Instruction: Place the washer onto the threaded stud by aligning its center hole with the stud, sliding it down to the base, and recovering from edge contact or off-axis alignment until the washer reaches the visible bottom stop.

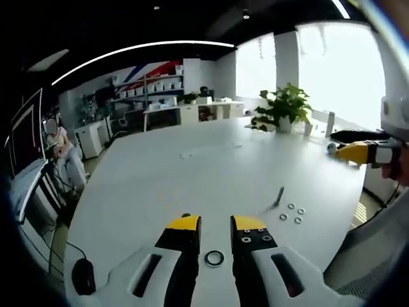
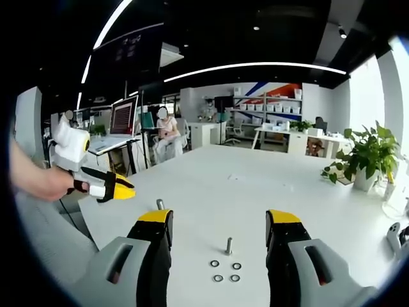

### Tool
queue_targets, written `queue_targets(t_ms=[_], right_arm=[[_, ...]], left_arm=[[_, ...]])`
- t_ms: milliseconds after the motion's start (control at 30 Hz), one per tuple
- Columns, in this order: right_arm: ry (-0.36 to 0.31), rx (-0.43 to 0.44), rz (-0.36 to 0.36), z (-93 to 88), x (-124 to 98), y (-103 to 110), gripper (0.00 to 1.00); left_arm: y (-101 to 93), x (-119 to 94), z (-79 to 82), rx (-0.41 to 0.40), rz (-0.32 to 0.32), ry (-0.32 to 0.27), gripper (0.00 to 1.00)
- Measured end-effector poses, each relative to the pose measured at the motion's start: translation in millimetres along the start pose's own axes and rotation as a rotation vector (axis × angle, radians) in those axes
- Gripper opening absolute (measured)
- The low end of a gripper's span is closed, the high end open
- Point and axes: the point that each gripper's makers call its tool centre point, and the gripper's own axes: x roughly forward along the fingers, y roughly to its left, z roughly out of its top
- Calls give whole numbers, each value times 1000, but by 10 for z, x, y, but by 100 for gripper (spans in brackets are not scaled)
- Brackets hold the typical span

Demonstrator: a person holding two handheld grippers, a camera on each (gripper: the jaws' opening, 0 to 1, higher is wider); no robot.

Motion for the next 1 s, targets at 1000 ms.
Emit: queue_targets(t_ms=[1000], right_arm=[[2, 3, -4, -5, -3, -16, 60]], left_arm=[[-169, 397, -366, 87, -88, 177, 16]])
